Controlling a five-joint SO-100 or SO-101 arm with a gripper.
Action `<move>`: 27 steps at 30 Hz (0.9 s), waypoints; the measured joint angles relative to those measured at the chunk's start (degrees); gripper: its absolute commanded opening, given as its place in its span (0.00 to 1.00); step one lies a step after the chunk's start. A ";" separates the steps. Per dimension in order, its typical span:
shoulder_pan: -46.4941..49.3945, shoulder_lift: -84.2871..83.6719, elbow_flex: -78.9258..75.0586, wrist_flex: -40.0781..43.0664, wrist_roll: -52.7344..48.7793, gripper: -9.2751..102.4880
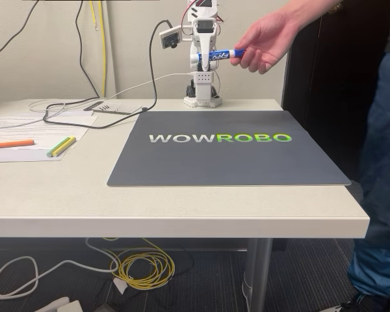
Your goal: Pick up the blue marker.
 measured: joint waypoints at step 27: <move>0.79 0.26 0.00 0.18 0.53 0.17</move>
